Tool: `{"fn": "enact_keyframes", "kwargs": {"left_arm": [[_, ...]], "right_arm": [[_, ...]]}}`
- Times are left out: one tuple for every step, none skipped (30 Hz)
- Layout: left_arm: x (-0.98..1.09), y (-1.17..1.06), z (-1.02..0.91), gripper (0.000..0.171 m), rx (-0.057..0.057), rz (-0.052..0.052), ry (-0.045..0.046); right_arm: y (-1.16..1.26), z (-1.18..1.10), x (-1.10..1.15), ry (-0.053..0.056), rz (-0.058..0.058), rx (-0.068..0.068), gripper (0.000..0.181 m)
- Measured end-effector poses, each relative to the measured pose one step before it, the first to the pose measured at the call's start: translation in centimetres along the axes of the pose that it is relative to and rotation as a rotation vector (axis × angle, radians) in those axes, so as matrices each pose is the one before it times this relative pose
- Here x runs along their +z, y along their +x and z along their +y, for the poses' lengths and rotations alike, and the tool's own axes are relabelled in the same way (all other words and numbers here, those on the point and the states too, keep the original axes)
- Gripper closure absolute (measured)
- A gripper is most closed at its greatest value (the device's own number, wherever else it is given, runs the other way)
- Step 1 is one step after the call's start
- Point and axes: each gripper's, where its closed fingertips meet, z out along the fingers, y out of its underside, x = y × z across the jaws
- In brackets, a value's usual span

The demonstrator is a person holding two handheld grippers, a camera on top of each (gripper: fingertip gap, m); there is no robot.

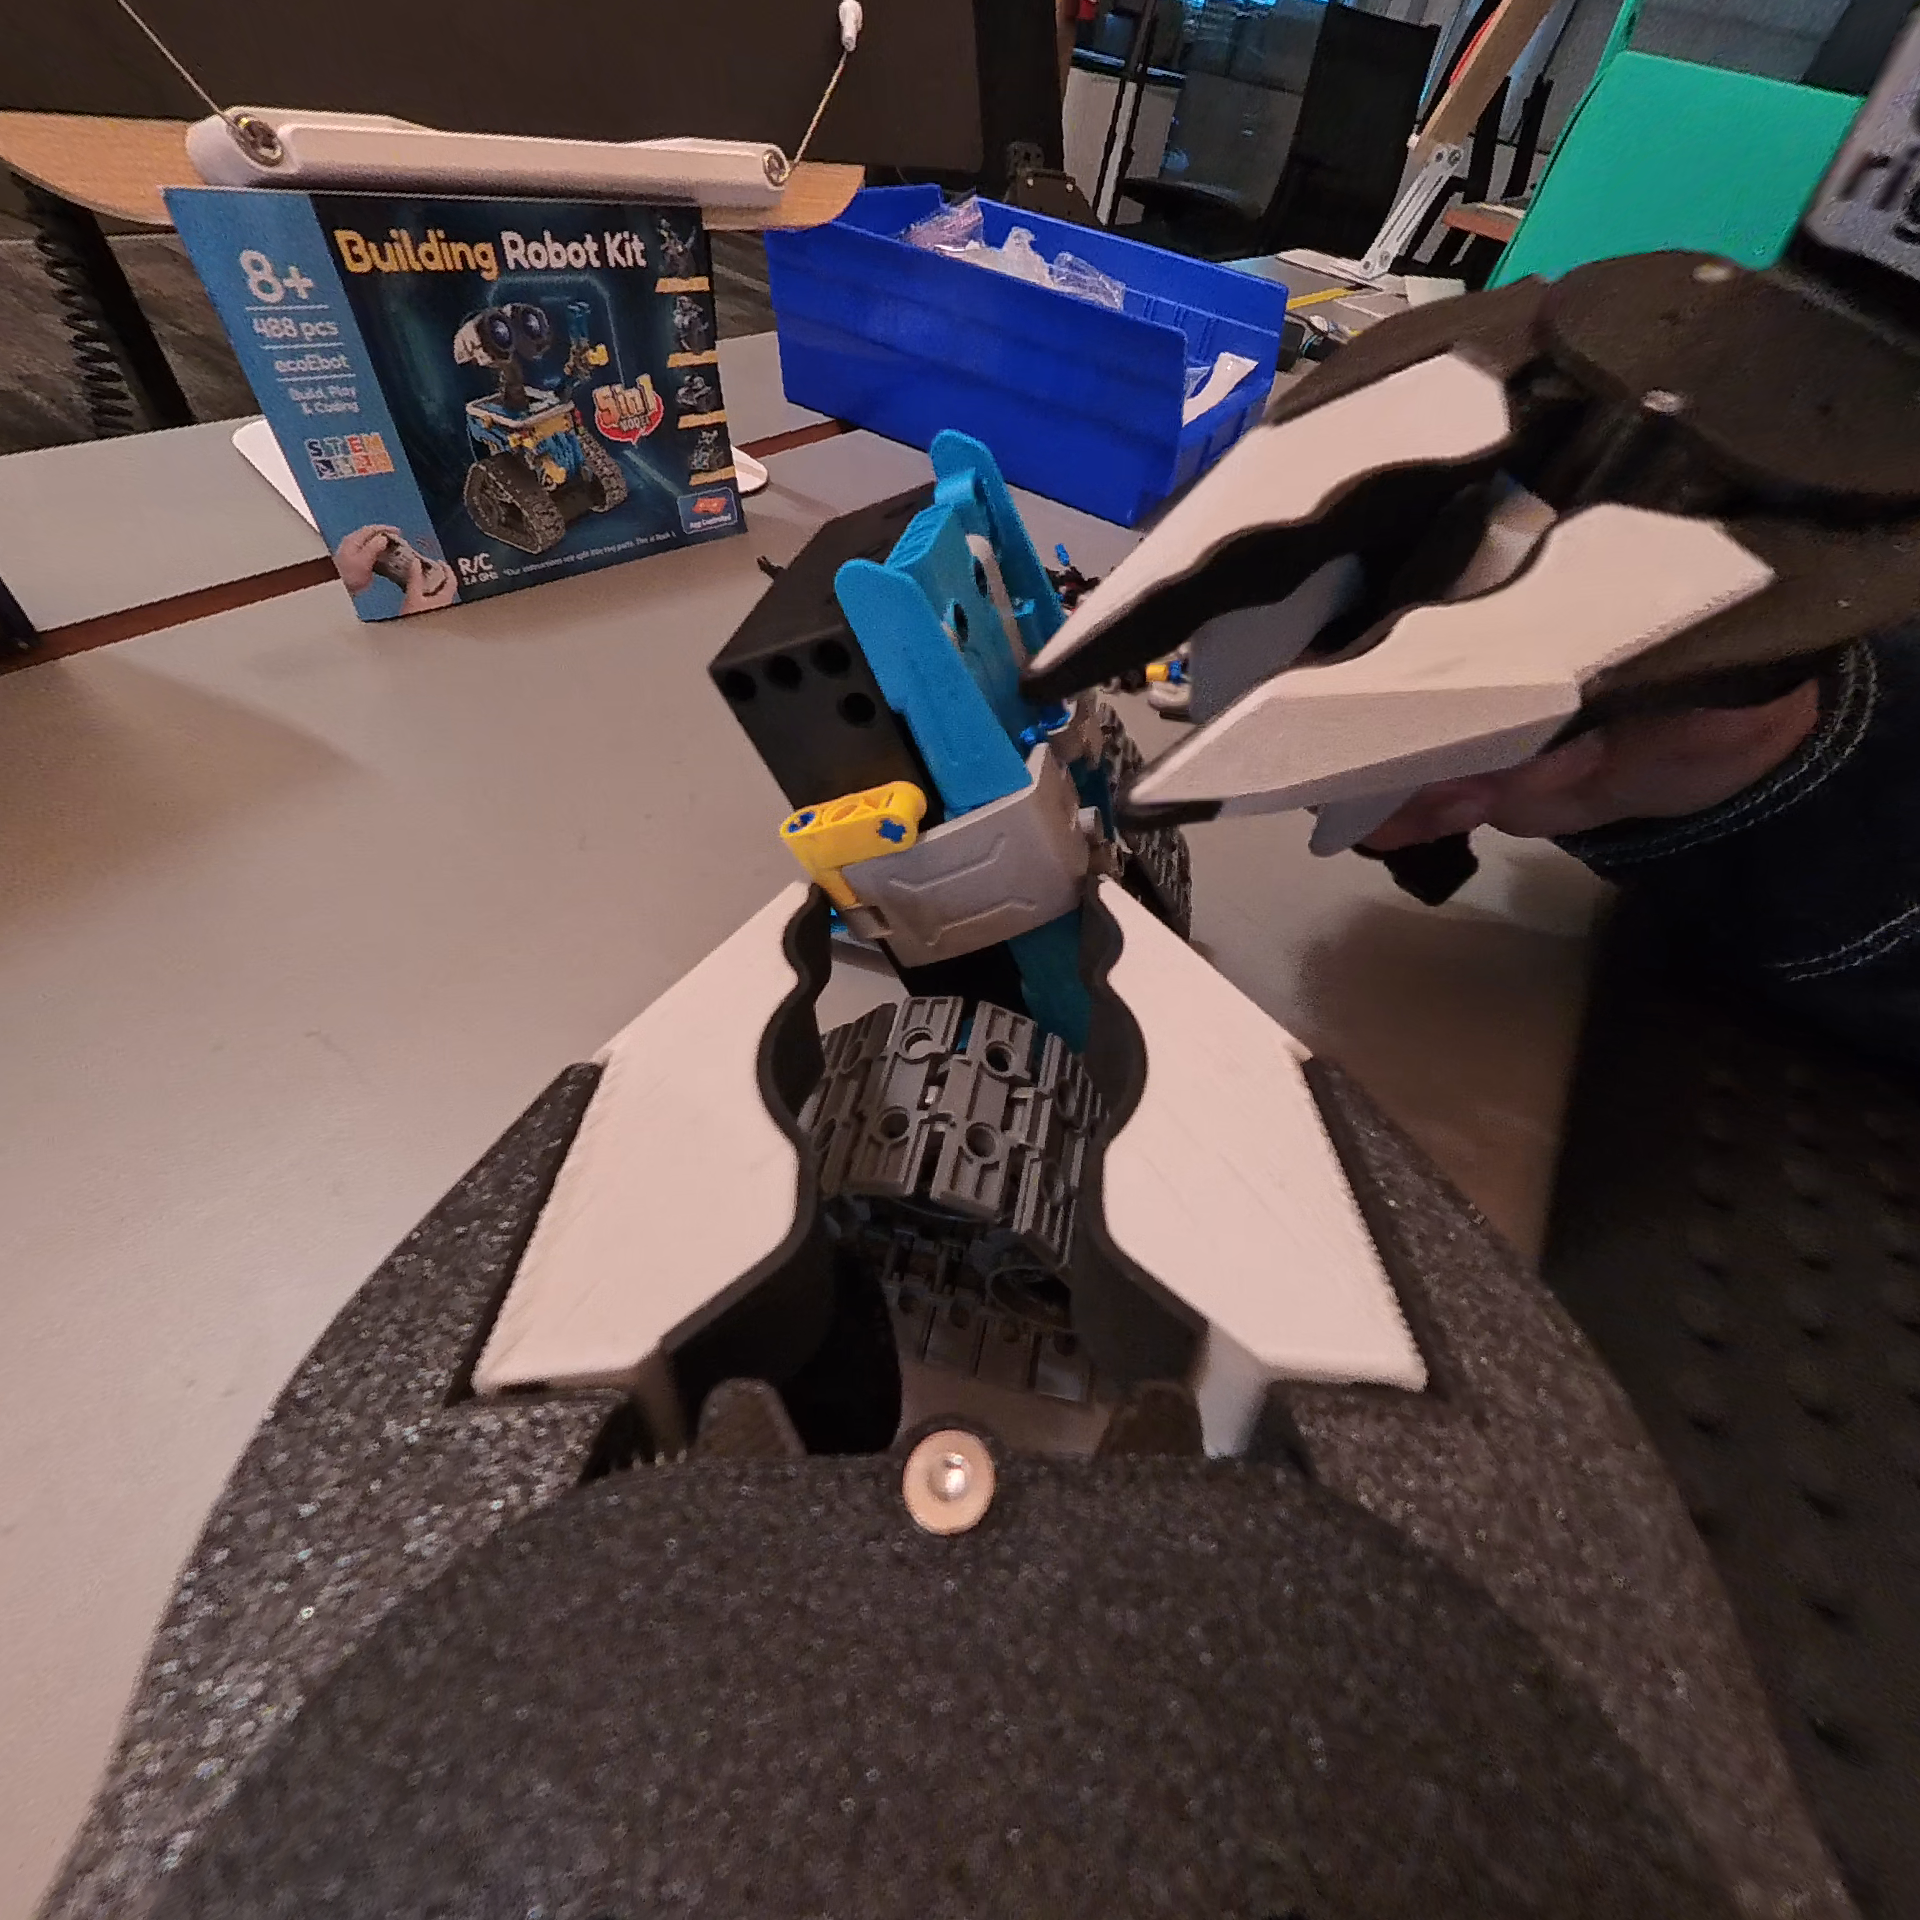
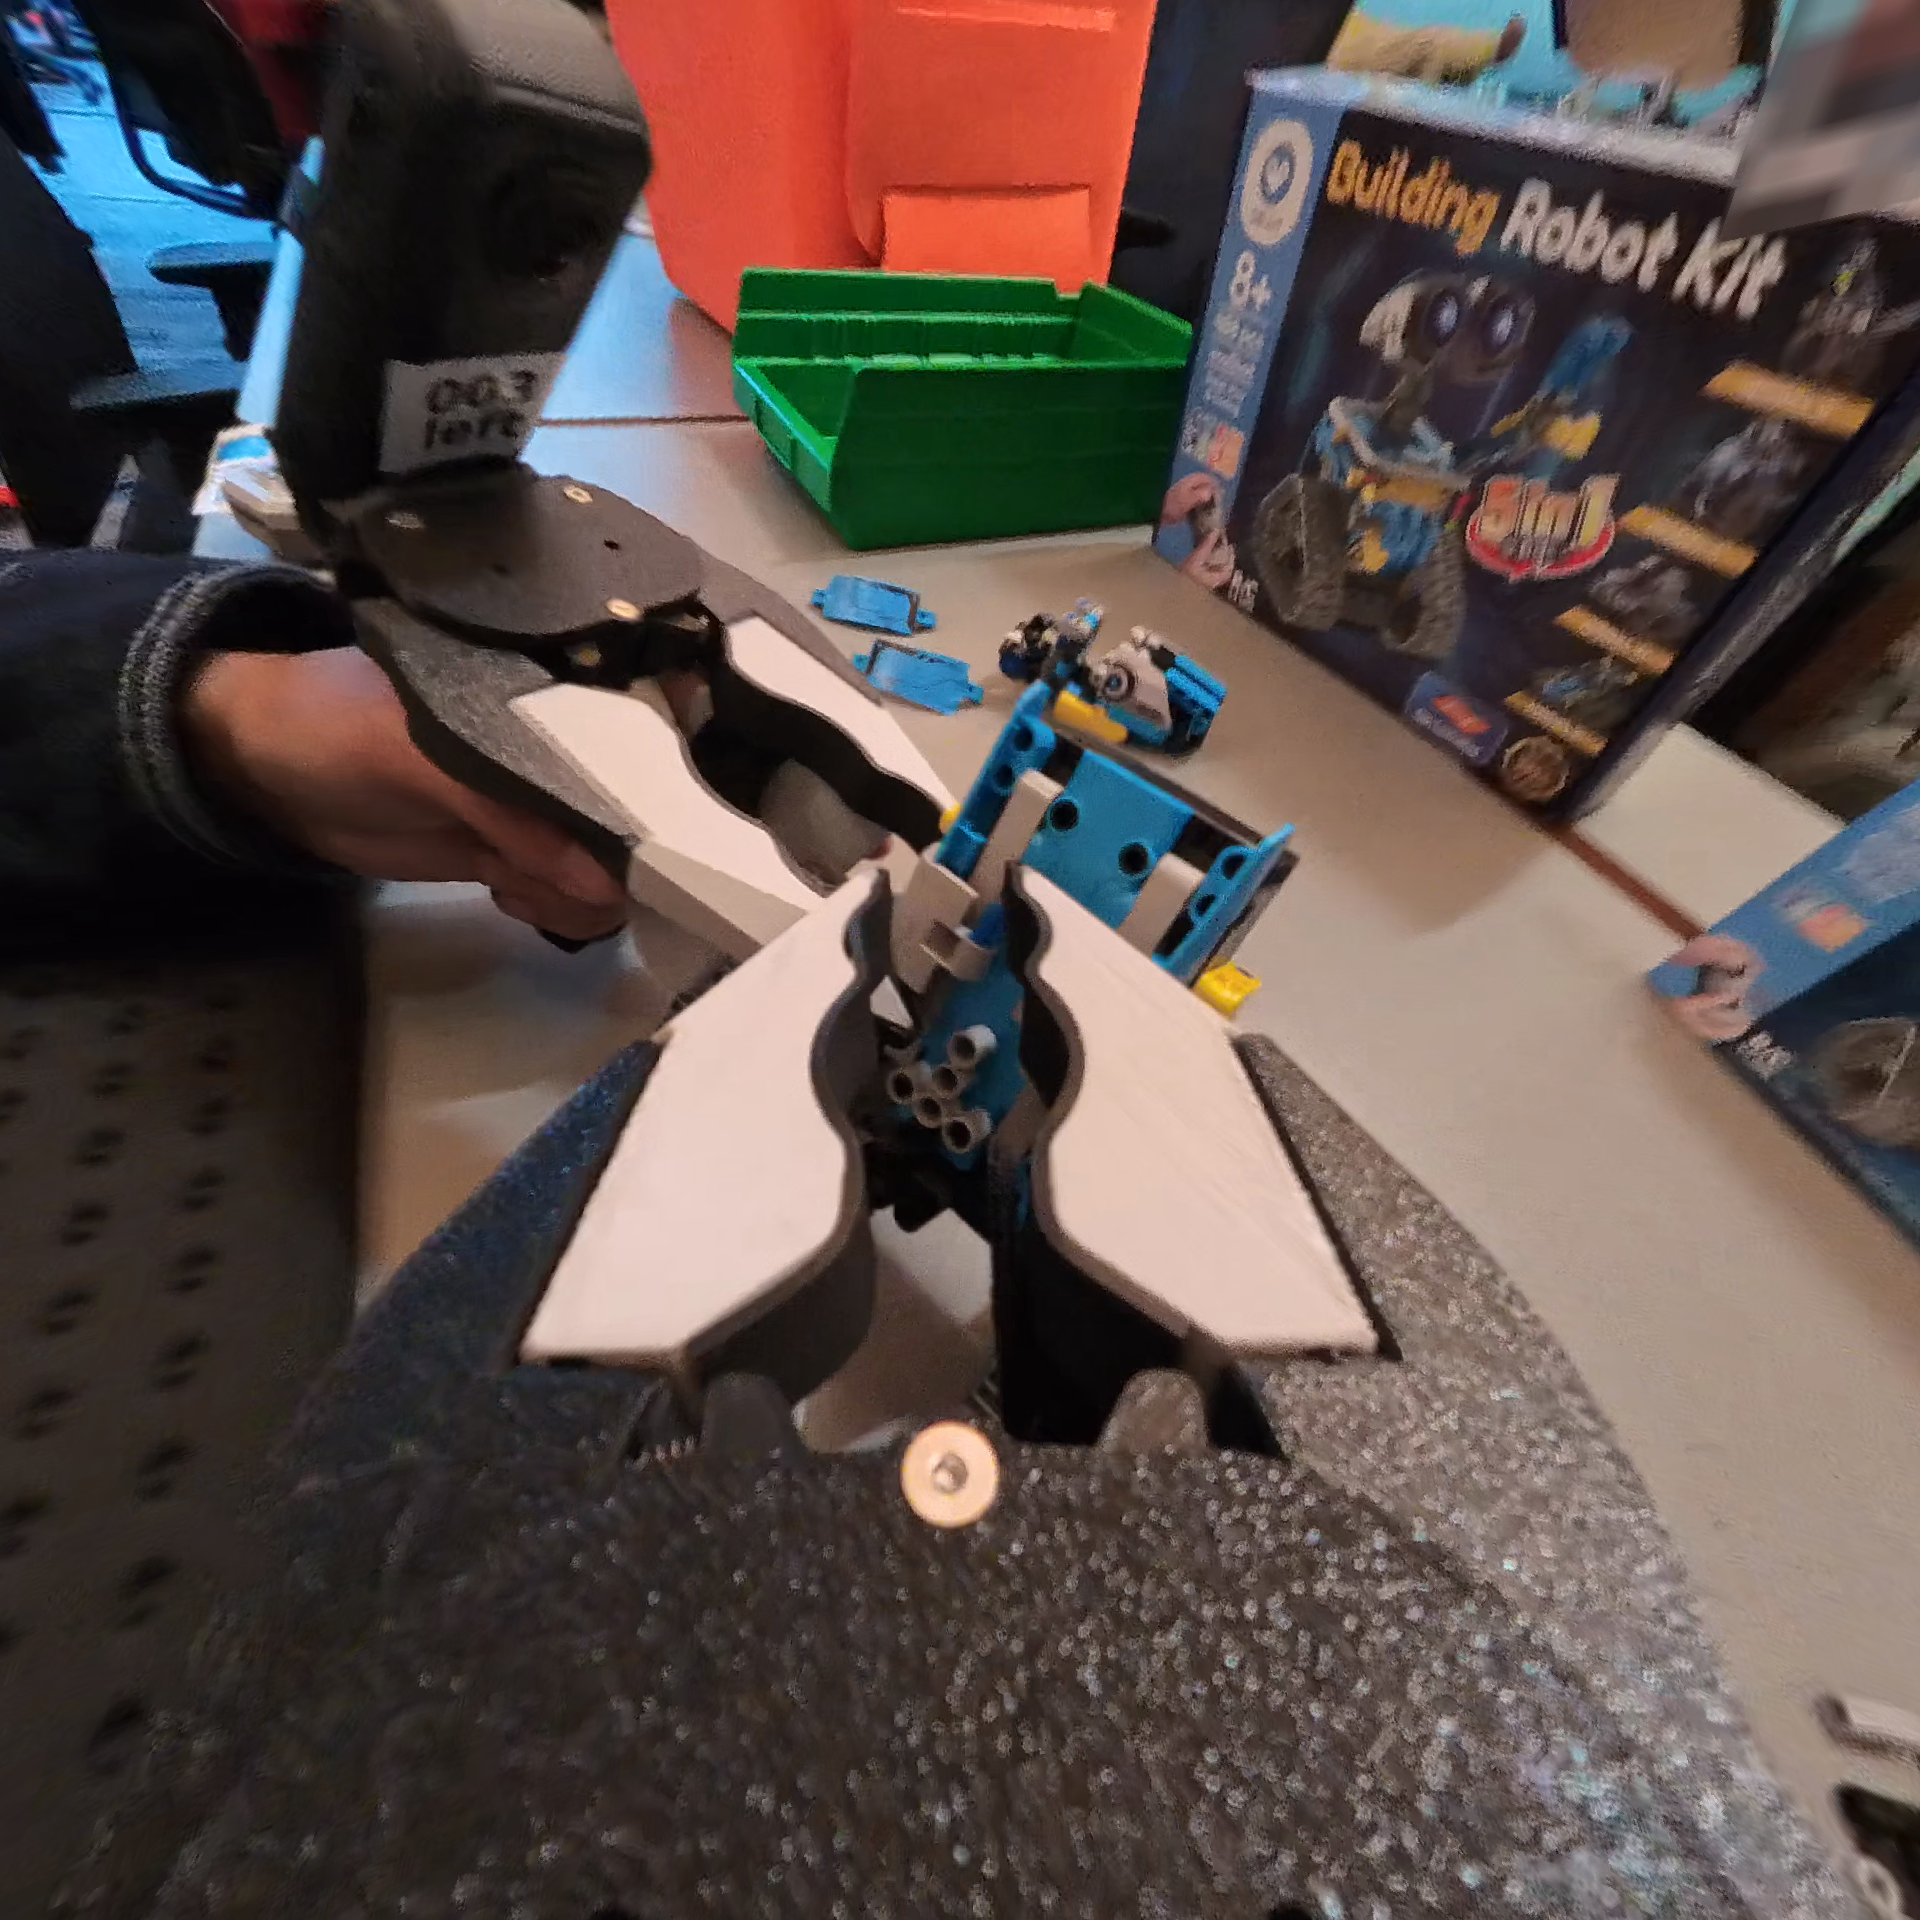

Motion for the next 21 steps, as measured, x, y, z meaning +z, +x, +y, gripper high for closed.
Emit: {"fn": "enact_keyframes", "kwargs": {"left_arm": [[0.001,0.051,0.010,0.125,0.0007,0.0010,0.00056],[-0.023,0.012,0.018,0.125,-0.0023,0.0022,0.00034],[-0.036,0.000,0.025,0.125,-0.0057,0.0062,0.00059],[-0.035,-0.016,0.001,0.125,-0.0075,0.0062,0.00124],[-0.031,0.017,0.010,0.125,-0.0045,0.0065,0.00099],[-0.030,0.045,0.023,0.126,0.0004,0.0066,-0.00009],[-0.027,0.073,0.023,0.126,0.0025,0.0060,-0.00119],[-0.005,0.051,0.010,0.126,0.0011,0.0027,-0.00132],[0.030,0.009,0.008,0.126,0.0009,-0.0002,-0.00110],[0.028,-0.003,0.011,0.125,0.0011,0.0005,-0.00074],[0.016,0.034,-0.004,0.125,-0.0016,0.0035,0.00043],[0.029,0.089,0.002,0.125,-0.0008,0.0052,0.00019],[0.033,0.115,0.026,0.125,0.0015,0.0039,-0.00012],[0.051,0.130,0.039,0.124,0.0025,0.0031,-0.00107],[0.089,0.091,0.104,0.123,0.0054,-0.0002,-0.00535],[0.130,0.023,0.148,0.122,0.0081,-0.0072,-0.00858],[0.073,-0.034,0.026,0.120,0.0098,-0.0127,-0.00211],[-0.027,-0.046,-0.033,0.119,0.0125,-0.0127,0.00261],[-0.058,-0.039,0.020,0.118,0.0094,-0.0088,0.00144],[-0.093,0.006,0.033,0.118,-0.0020,-0.0024,0.00170],[-0.141,0.043,0.009,0.118,-0.0113,0.0025,0.00388]], "right_arm": [[0.262,0.226,0.083,-0.0119,0.0075,0.0121,0.165],[0.136,-0.018,-0.082,0.0042,0.0065,0.0029,0.168],[-0.003,0.206,-0.013,-0.0093,-0.0051,0.0032,0.168],[0.006,0.164,0.014,-0.0033,-0.0061,0.0104,0.169],[-0.046,0.026,0.004,0.0059,-0.0090,0.0163,0.170],[-0.127,0.056,-0.027,0.0010,-0.0149,0.0125,0.169],[-0.198,0.056,-0.079,-0.0023,-0.0222,0.0082,0.168],[-0.152,0.019,-0.045,-0.0011,-0.0206,0.0147,0.166],[-0.040,0.003,0.001,0.0004,-0.0136,0.0215,0.167],[-0.120,-0.024,0.025,0.0012,-0.0187,0.0252,0.166],[-0.270,-0.183,0.009,0.0135,-0.0285,0.0323,0.166],[-0.365,-0.183,0.004,0.0148,-0.0384,0.0440,0.166],[-0.300,-0.034,0.011,0.0077,-0.0374,0.0470,0.166],[-0.169,-0.008,0.007,0.0085,-0.0303,0.0392,0.167],[-0.137,0.170,0.077,-0.0015,-0.0269,0.0308,0.172],[-0.191,0.552,0.334,-0.0255,-0.0244,0.0204,0.175],[-0.354,0.468,0.431,-0.0193,-0.0239,0.0045,0.181],[-0.036,0.048,0.346,0.0011,0.0093,-0.0070,0.181],[0.095,-0.069,0.150,0.0012,0.0243,-0.0254,0.181],[0.046,0.019,0.068,-0.0076,0.0199,-0.0301,0.181],[0.003,0.024,-0.020,-0.0031,0.0112,-0.0181,0.181]]}}
